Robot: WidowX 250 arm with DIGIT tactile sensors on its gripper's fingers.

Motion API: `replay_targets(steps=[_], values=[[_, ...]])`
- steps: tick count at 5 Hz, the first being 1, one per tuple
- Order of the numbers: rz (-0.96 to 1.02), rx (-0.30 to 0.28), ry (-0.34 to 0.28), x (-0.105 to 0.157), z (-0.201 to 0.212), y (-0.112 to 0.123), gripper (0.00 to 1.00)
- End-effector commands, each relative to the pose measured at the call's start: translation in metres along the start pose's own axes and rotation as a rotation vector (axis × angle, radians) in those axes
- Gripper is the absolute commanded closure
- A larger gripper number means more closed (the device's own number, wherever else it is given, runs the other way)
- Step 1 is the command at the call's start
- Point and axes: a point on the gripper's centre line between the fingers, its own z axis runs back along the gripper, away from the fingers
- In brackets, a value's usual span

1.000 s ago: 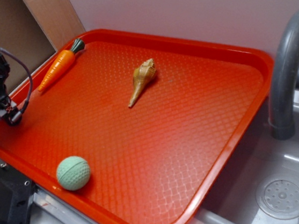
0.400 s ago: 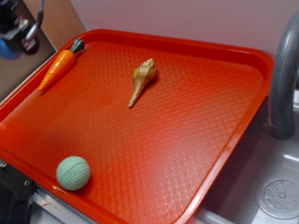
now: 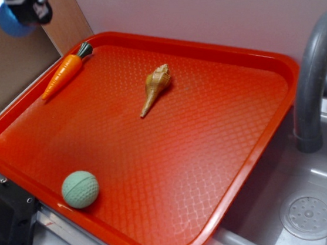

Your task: Grab the blue ball.

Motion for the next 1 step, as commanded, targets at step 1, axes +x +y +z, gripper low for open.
replay_targets(steps=[1], values=[[0.038, -0.074, -0.048, 0.0010, 0.0194, 0.0097, 1.00]])
